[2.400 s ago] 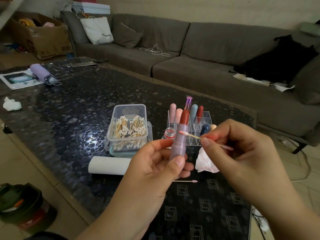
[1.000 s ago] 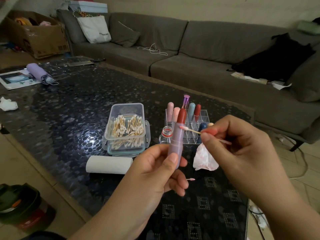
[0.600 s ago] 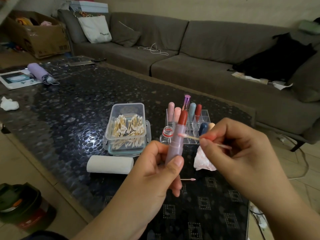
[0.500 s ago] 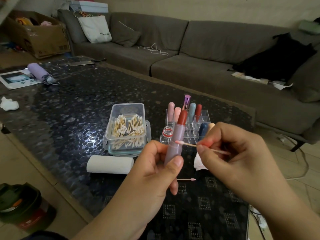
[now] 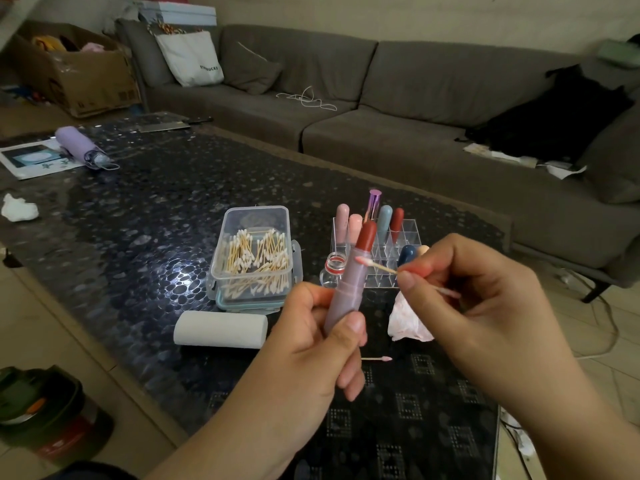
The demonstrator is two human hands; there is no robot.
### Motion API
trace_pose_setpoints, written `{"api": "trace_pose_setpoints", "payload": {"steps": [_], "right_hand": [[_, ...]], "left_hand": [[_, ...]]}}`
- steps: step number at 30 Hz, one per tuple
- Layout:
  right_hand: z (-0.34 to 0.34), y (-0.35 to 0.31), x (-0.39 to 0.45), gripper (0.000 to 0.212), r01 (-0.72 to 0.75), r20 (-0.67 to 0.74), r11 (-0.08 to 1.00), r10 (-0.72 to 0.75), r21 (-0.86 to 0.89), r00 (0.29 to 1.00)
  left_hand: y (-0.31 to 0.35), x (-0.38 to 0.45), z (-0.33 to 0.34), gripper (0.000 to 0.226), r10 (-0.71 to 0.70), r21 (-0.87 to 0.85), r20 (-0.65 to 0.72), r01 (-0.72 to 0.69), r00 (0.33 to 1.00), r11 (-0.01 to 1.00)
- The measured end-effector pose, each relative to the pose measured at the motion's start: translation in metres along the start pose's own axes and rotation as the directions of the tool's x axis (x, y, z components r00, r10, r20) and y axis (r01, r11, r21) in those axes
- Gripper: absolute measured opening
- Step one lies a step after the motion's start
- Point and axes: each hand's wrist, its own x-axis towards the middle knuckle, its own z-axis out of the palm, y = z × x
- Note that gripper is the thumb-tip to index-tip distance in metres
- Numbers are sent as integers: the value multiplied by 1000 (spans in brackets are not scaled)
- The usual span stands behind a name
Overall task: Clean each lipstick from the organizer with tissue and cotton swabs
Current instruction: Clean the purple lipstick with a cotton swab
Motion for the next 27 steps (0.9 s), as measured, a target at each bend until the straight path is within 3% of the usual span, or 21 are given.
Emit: {"api": "trace_pose_setpoints", "payload": {"steps": [4, 9, 18, 23, 27], "right_hand": [[3, 1, -2, 15, -4, 81, 1000, 3, 17, 997], [3, 4, -2, 14, -18, 64, 999, 16, 30, 998], [-1, 3, 0, 9, -22, -43, 999, 21, -42, 999], [0, 1, -1, 9, -2, 8, 1000, 2, -11, 1000], [0, 2, 1, 13, -9, -47, 1000, 8, -22, 999]], "left_hand": [[2, -1, 3, 25, -55, -103, -8, 54, 998, 993], [7, -2, 3, 19, -81, -285, -20, 72, 996, 956], [10, -1, 2, 34, -27, -143, -51, 20, 998, 990], [9, -1, 2, 27, -28, -158, -50, 19, 998, 987], [9, -1, 2, 30, -28, -156, -45, 20, 999, 988]]}}
